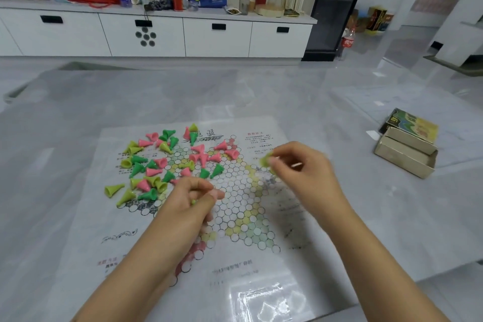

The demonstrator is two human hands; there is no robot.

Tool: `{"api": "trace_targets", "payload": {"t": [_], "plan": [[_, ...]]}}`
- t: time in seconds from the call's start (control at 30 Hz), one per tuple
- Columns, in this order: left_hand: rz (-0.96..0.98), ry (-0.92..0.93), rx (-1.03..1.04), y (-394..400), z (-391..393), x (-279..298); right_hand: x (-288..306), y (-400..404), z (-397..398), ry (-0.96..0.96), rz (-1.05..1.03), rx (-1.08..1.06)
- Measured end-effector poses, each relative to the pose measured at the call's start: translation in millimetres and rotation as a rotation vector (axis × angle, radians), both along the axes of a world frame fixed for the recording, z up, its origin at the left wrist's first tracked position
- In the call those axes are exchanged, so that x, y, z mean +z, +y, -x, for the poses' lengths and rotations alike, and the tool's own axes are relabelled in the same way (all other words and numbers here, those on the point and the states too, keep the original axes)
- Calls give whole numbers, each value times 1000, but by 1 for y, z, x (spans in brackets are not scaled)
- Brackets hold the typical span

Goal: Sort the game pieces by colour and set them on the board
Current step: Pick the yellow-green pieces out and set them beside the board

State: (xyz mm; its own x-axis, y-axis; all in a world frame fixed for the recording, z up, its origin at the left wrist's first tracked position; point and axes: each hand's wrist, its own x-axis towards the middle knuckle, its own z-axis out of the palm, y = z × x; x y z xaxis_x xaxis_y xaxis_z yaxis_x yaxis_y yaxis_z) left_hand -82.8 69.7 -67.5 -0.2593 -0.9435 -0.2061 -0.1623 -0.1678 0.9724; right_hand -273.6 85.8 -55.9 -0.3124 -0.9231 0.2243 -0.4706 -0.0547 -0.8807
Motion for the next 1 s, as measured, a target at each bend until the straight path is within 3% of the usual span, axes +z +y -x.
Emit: {"api": "trace_targets", "payload": {"t": [0.07,0.13,0.4,0.63,1.0], "plan": [[-34,22,21,-1,-1,2,-6,2,23,-3,-3,-206],[-60,36,29,-1,-2,4,-14,5,38,27,-56,-280],[-91,38,43,-2,-3,3,-35,2,38,249,-178,-101],[-105,63,50,-3,-4,5,-40,-3,36,377,-174,-99],[-100,63,28,-5,-6,5,-40,-2,34,385,-140,-106]]}}
